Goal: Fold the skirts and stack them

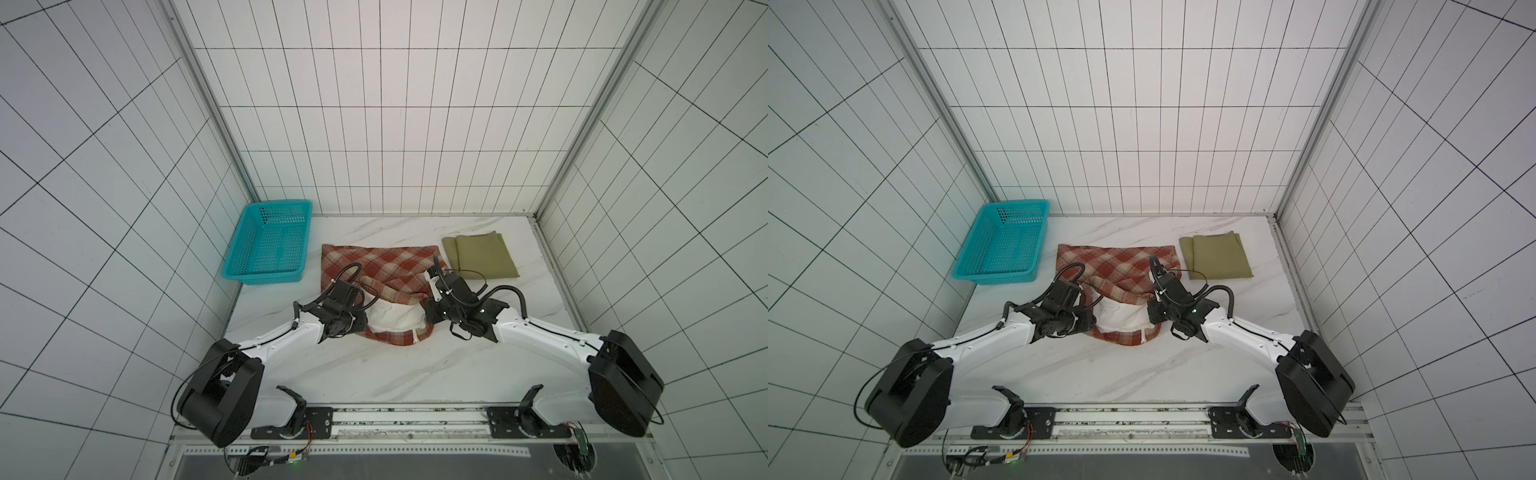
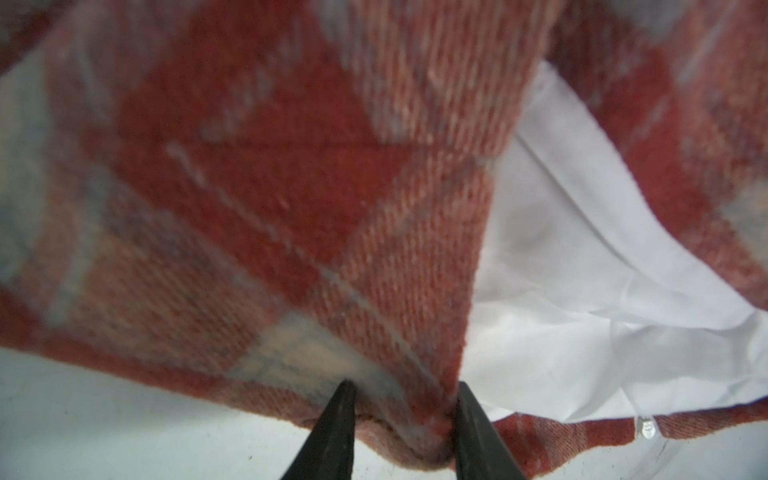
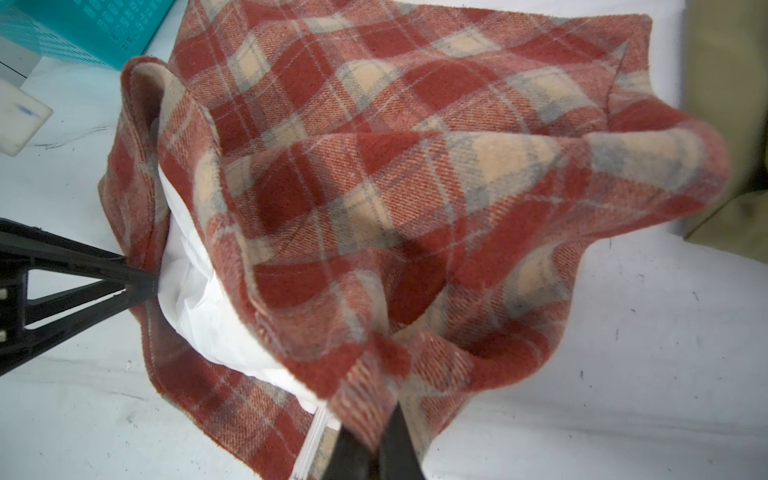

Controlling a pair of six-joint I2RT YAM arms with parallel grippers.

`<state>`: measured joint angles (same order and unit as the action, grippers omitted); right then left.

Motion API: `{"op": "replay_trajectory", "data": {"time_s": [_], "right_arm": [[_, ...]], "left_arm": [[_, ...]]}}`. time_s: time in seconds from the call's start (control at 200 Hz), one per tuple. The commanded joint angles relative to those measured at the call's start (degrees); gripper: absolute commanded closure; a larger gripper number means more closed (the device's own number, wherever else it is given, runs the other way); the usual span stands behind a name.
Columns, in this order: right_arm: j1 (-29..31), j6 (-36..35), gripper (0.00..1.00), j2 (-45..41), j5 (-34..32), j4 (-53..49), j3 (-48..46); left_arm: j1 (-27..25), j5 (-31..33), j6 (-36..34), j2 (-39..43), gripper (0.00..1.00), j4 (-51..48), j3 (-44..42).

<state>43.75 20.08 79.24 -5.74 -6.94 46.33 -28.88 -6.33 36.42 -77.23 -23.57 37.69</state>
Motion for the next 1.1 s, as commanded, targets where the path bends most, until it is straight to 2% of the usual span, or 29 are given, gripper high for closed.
{"op": "replay_trajectory", "data": {"time_s": [0.0, 0.115, 0.24, 0.38, 0.45, 0.605, 0.71, 0.93, 1.095], "right_arm": [[-0.7, -0.4, 1.0, -1.1, -0.5, -0.5, 0.1], [-1.7, 0.4, 1.0, -1.8, 1.5, 0.3, -0.6], [-3.9, 1.3, 1.0, -3.2, 4.5, 0.8, -2.3], [-6.9, 2.0, 1.0, -5.7, 7.0, 0.7, -5.5], [-7.7, 2.2, 0.96, -7.2, 7.4, 0.5, -7.1], [-8.4, 2.8, 0.7, -8.6, 8.2, -0.4, -8.4], [-8.4, 2.9, 0.6, -9.2, 8.1, -0.6, -8.4], [-8.5, 1.0, 0.55, -8.1, 9.7, -0.8, -7.2], [-6.9, -0.7, 0.47, -6.5, 10.8, -0.3, -8.3]], "left_arm": [[-0.2, 1.1, -0.2, -1.6, 0.69, 1.6, 0.1], [-0.2, 0.2, -0.3, -2.6, 0.79, 2.3, -0.5], [-0.2, 0.0, -0.4, -2.5, 1.0, 2.1, -0.8], [-0.1, 1.0, -0.6, 1.1, 1.0, -0.4, -0.4], [-0.2, 2.3, -0.7, 4.1, 1.0, -2.0, 0.0], [-0.2, 3.9, -1.0, 9.5, 1.0, -5.6, 1.5], [-0.2, 3.4, -1.3, 11.4, 1.0, -7.6, 2.5], [-0.2, 3.1, -1.2, 13.3, 1.0, -8.7, 2.2], [-0.2, 2.6, -1.2, 12.8, 1.0, -8.4, 2.4]]}}
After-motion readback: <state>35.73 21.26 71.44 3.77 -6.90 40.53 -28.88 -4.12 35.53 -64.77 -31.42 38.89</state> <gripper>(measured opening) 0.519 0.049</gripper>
